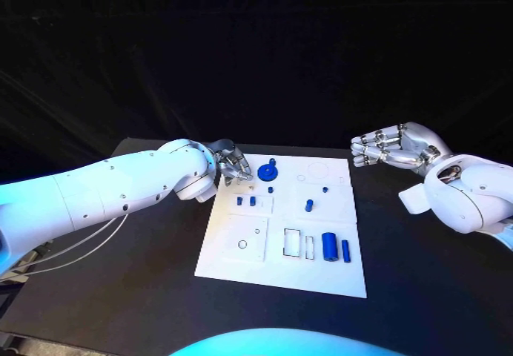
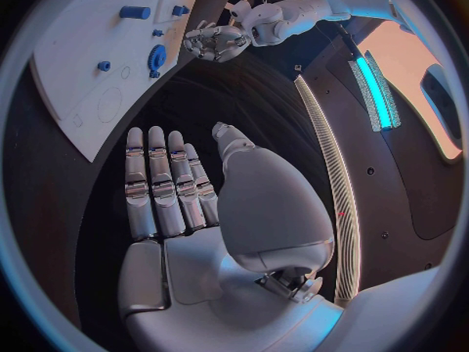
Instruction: Assemble the parts on the task board
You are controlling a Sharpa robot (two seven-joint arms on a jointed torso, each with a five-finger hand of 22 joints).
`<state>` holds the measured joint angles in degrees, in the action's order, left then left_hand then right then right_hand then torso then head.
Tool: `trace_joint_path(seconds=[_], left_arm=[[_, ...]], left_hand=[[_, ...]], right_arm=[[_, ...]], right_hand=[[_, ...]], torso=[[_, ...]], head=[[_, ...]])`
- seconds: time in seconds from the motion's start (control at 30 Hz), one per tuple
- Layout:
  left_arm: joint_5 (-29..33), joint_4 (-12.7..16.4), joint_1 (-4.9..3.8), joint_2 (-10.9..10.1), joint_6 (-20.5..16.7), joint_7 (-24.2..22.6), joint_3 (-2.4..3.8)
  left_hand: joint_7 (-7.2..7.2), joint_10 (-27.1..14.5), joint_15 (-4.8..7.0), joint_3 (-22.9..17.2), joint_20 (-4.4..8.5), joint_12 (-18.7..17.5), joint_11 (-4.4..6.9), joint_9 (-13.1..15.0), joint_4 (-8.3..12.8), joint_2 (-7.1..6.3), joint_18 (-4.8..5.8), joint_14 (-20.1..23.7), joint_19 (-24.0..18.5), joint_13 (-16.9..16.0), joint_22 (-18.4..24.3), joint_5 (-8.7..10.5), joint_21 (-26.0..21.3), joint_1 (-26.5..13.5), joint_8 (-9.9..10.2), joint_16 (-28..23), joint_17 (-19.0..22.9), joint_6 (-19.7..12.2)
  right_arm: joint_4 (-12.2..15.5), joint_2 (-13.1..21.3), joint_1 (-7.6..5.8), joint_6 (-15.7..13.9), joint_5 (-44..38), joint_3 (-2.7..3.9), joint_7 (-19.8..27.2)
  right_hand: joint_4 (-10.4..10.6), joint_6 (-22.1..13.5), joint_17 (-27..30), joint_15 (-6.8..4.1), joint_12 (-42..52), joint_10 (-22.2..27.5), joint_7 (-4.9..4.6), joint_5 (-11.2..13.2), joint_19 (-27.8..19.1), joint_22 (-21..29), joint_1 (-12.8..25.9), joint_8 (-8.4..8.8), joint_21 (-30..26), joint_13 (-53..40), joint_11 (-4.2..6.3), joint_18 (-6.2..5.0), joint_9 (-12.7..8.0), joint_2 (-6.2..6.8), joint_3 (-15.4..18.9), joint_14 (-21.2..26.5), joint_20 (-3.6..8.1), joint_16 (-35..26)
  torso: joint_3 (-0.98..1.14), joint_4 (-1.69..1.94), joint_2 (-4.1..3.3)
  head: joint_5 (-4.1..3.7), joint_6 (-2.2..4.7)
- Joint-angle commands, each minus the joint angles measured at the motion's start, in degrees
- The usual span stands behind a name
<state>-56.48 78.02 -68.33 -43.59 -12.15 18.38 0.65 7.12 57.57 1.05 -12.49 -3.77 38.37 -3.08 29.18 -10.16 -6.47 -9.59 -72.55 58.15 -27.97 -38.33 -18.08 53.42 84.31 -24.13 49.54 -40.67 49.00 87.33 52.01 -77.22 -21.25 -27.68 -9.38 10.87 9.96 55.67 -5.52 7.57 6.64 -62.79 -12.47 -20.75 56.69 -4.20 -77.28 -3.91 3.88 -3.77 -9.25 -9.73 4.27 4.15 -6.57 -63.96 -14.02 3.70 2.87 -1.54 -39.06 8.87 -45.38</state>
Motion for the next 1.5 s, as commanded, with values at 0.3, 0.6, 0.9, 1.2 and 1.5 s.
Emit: trace_joint_path(seconds=[0.3, 0.6, 0.9, 1.2, 1.5], left_arm=[[-22.07, 2.16, 1.45, 1.57, -6.05, -19.40, -0.63], [-30.09, 0.32, 2.48, 4.22, -1.29, -15.88, -0.76], [-33.23, -2.50, 2.75, 6.31, -0.11, -13.43, -0.76], [-34.92, -3.45, 2.90, 7.36, -1.64, -12.70, -0.70], [-35.06, -4.58, 2.90, 8.19, 1.91, -11.35, -0.68]], left_hand=[[1.44, -2.88, -1.58, -2.71, -1.80, -9.75, -1.61, -8.19, 0.14, -4.09, -0.93, 1.16, 3.17, 9.55, 3.17, 0.62, -3.31, 0.19, 5.61, 3.11, -0.41, 2.22], [1.43, -2.17, -1.74, -1.40, -2.02, -15.22, -2.06, -12.19, -0.49, -4.31, 0.87, -4.74, 11.45, 15.47, -7.38, 0.67, 5.44, 0.06, 7.38, 12.75, -8.41, 4.96], [0.99, -1.17, -1.47, -1.26, -1.73, -17.47, -1.93, -14.59, -0.71, -4.57, 1.72, -6.16, 13.90, 18.01, -12.10, 0.67, 9.41, 0.10, 9.58, 15.45, -9.67, 5.90], [0.98, -0.85, -1.48, -1.75, -1.75, -18.24, -1.96, -15.52, -0.46, -4.05, 1.92, -6.62, 14.43, 18.96, -13.44, 0.59, 10.59, 0.87, 10.40, 16.74, -10.42, 6.48], [0.92, 0.00, -1.41, -2.19, -1.77, -18.54, -1.89, -16.17, -0.34, -3.73, 2.27, -7.34, 15.28, 19.61, -15.48, 0.60, 12.24, 1.21, 10.88, 18.48, -11.98, 7.25]], right_arm=[[-0.01, -0.14, 0.20, 0.44, -1.87, 0.01, 0.54], [0.01, -0.33, 0.43, 0.45, -2.12, 0.01, 0.59], [0.04, -0.49, 0.65, 0.32, -2.15, 0.02, 0.62], [0.13, -0.49, 0.67, 0.34, -2.16, 0.02, 0.58], [0.23, -0.52, 0.67, 0.36, -2.16, 0.02, 0.56]], right_hand=[[-0.21, 0.24, 0.08, -0.11, 0.44, 0.54, 0.00, -0.48, -0.36, 0.13, 0.00, -0.13, -0.11, 0.07, -0.06, -0.88, 0.09, -0.19, 0.14, 0.05, -0.13, 0.00], [-0.29, 0.25, 0.10, -0.12, 0.48, 0.57, 0.01, -0.54, -0.37, 0.15, -0.11, -0.13, -0.10, 0.07, -0.05, -0.89, 0.09, -0.23, 0.10, 0.05, -0.13, 0.01], [-0.29, 0.25, 0.10, -0.12, 0.48, 0.57, 0.01, -0.54, -0.37, 0.15, -0.11, -0.13, -0.10, 0.07, -0.05, -0.89, 0.09, -0.23, 0.10, 0.05, -0.13, 0.01], [-0.35, 0.25, 0.12, -0.13, 0.53, 0.59, 0.02, -0.62, -0.39, 0.18, -0.20, -0.13, -0.09, 0.07, -0.04, -0.89, 0.10, -0.29, 0.06, 0.03, -0.14, 0.01], [-0.35, 0.25, 0.12, -0.13, 0.53, 0.59, 0.02, -0.62, -0.39, 0.18, -0.20, -0.13, -0.09, 0.07, -0.04, -0.89, 0.10, -0.29, 0.06, 0.03, -0.14, 0.01]], torso=[[-0.03, -0.06, -0.05], [0.02, -0.16, -0.09], [0.08, -0.13, -0.07], [0.09, -0.10, -0.04], [0.03, -0.02, -0.04]], head=[[-0.81, 0.75], [-1.05, 0.95], [-1.11, 0.95], [-1.36, 0.79], [-1.49, 0.69]])
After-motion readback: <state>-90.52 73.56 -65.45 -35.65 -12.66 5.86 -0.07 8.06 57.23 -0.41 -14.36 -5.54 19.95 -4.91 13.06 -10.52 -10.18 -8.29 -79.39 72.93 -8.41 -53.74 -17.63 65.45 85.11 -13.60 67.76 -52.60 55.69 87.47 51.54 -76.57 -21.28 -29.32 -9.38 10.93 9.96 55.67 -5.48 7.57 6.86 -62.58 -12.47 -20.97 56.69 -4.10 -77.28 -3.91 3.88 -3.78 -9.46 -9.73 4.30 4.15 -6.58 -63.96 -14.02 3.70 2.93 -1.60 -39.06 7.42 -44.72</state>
